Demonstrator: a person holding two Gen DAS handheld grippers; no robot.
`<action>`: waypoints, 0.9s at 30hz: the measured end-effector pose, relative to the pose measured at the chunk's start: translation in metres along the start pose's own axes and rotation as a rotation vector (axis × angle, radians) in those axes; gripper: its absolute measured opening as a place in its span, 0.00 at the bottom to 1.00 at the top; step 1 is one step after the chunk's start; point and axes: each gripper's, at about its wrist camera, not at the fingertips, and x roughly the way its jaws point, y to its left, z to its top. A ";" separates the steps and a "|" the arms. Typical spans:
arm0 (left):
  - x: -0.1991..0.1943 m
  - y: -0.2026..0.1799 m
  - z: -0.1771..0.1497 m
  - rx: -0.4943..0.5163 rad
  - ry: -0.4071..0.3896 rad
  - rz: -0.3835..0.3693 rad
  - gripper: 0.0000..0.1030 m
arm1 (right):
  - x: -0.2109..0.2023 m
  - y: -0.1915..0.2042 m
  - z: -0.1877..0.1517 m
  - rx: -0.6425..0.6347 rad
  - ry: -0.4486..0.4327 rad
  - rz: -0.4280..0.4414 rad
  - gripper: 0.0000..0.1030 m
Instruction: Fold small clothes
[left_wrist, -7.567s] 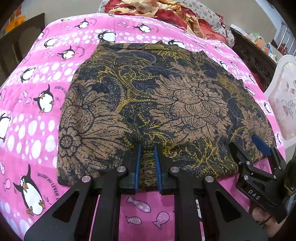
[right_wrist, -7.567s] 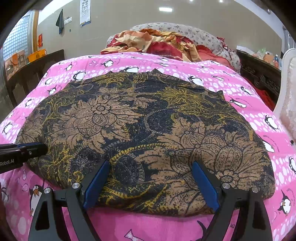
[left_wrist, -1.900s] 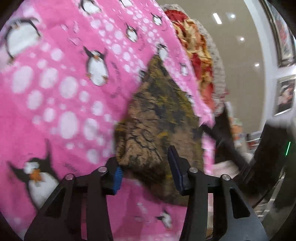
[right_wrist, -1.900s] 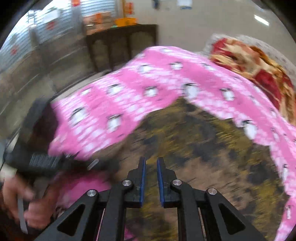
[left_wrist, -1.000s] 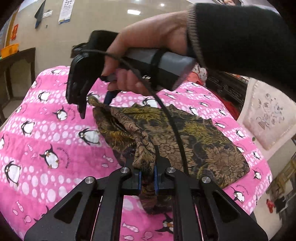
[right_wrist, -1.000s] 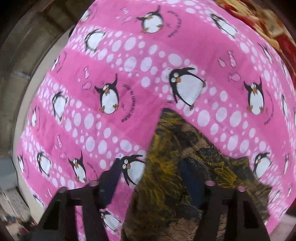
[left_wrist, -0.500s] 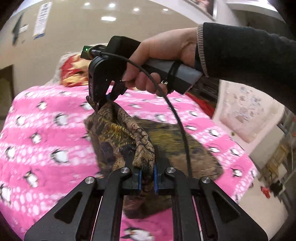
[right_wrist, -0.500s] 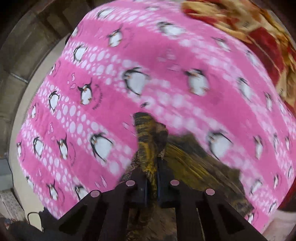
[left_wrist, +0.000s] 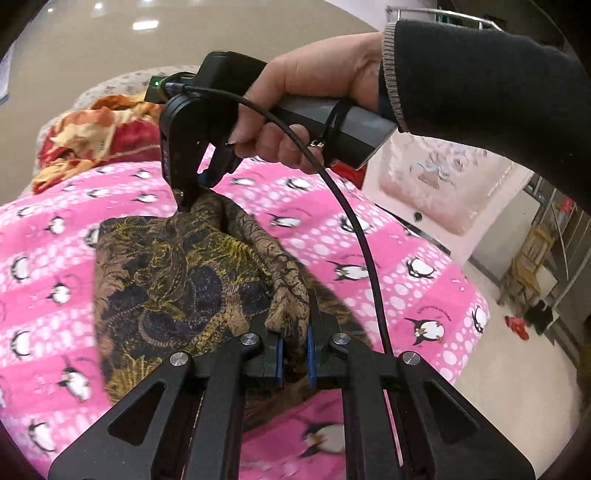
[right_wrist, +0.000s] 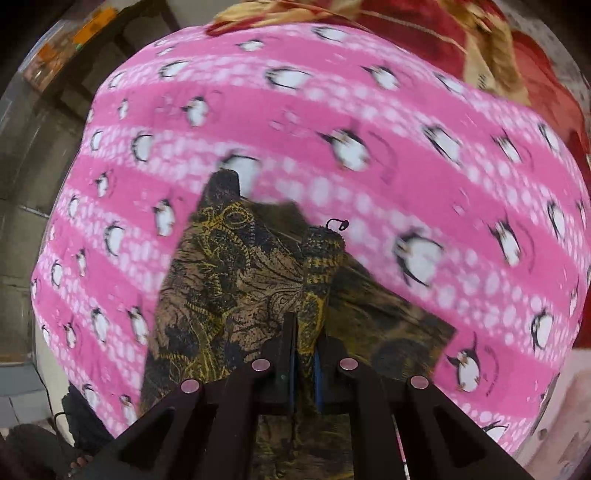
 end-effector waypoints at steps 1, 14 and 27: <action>0.008 -0.006 0.000 0.008 0.008 -0.001 0.07 | 0.002 -0.010 -0.004 0.009 -0.002 0.005 0.06; 0.075 -0.038 -0.015 0.021 0.140 -0.004 0.07 | 0.046 -0.089 -0.038 0.077 -0.032 0.087 0.06; -0.031 0.027 -0.027 -0.078 0.112 -0.021 0.08 | -0.049 -0.075 -0.126 0.063 -0.409 0.125 0.07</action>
